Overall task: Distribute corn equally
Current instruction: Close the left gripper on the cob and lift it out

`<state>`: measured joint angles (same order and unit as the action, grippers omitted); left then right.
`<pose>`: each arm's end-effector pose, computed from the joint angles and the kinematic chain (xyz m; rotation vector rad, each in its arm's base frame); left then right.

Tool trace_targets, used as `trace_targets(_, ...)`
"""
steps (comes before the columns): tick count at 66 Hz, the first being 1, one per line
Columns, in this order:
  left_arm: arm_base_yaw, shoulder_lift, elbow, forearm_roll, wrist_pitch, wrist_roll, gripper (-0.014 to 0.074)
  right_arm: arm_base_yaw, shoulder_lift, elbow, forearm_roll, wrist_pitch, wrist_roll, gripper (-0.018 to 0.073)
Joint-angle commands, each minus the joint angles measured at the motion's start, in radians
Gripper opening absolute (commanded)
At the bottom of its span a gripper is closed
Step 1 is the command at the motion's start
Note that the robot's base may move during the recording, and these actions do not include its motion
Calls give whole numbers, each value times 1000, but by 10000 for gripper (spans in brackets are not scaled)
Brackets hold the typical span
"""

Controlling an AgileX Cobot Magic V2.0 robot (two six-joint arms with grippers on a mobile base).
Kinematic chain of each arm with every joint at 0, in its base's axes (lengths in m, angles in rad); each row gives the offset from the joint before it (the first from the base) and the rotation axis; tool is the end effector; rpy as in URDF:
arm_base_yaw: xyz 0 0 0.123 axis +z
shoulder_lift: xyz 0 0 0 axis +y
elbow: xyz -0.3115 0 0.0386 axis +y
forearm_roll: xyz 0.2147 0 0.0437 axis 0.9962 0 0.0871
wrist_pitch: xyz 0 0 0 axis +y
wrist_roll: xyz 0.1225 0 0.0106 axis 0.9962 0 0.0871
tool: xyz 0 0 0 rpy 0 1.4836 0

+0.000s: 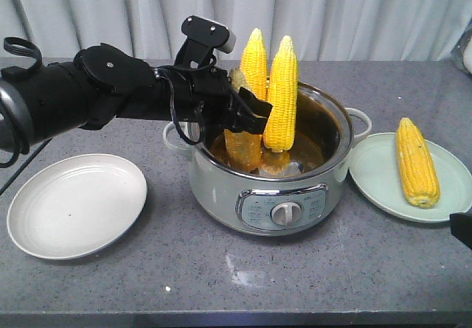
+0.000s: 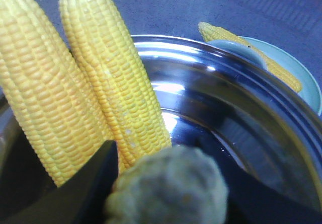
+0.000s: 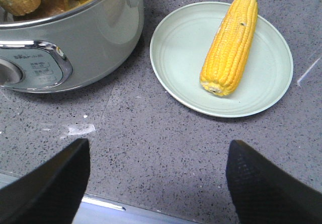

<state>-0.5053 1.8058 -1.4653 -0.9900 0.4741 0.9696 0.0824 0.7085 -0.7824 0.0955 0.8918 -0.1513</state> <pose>0.3493 -0.2469 0.3292 0.7966 1.9755 -0.6919 0.0898 0.0166 0.3327 -0.2373 2.2859 0.0808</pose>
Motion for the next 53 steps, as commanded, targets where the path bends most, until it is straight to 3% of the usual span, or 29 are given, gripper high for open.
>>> trace_targets(1, -5, -65, -32, -36, 6, -1, 239, 3, -1, -25, -4, -55, 0, 528)
trace_targets(14, -5, -142, -32, -21, 5, 0, 240, 3, -1, -25, -4, -55, 0, 528)
trace_targets(39, -5, -400, -32, 131, 72, -17, 245, 3, -1, -25, -4, -55, 0, 528)
trace_targets(46, 12, -462, -32, 221, 149, -91, 245, 3, -1, -25, -4, -55, 0, 528)
trace_targets(53, 40, -511, -32, 385, 202, -238, 245, 3, -1, -25, -4, -55, 0, 528)
